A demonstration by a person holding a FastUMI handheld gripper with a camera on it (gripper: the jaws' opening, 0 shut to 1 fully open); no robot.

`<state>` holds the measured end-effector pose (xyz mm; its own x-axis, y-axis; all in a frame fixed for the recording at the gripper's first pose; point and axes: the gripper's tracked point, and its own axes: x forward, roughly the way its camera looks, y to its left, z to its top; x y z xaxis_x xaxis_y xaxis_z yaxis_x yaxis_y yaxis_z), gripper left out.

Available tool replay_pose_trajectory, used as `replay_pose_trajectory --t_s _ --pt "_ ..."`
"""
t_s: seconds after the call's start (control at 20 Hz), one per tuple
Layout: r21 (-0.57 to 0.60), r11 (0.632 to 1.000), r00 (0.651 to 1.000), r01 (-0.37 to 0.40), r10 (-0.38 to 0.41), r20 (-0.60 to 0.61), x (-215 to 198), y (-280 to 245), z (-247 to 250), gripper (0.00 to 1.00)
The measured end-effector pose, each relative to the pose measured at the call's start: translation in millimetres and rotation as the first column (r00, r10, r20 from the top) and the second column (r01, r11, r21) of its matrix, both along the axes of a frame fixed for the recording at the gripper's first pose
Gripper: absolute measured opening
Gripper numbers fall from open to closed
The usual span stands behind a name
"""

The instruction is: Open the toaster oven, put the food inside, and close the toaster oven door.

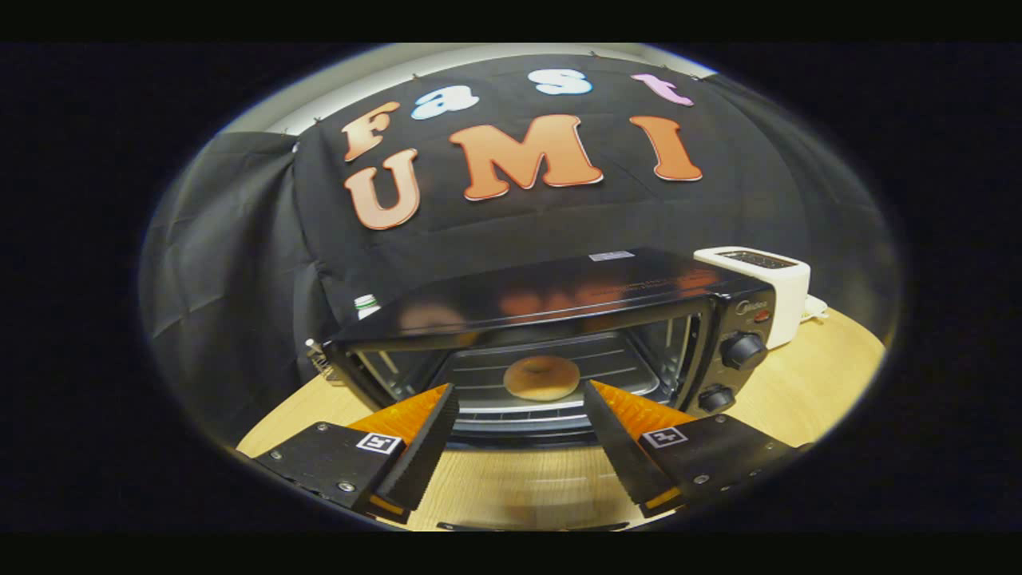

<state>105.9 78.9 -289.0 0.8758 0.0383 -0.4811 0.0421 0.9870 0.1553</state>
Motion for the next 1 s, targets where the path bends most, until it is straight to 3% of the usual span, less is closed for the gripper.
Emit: replay_pose_trajectory --t_s 0.6,1.0 --pt "0.033 0.998 0.987 -0.051 0.056 -0.153 -119 21 -23 0.95" --pt "-0.013 0.999 0.952 -0.031 0.026 -0.306 -170 12 -70 0.96"
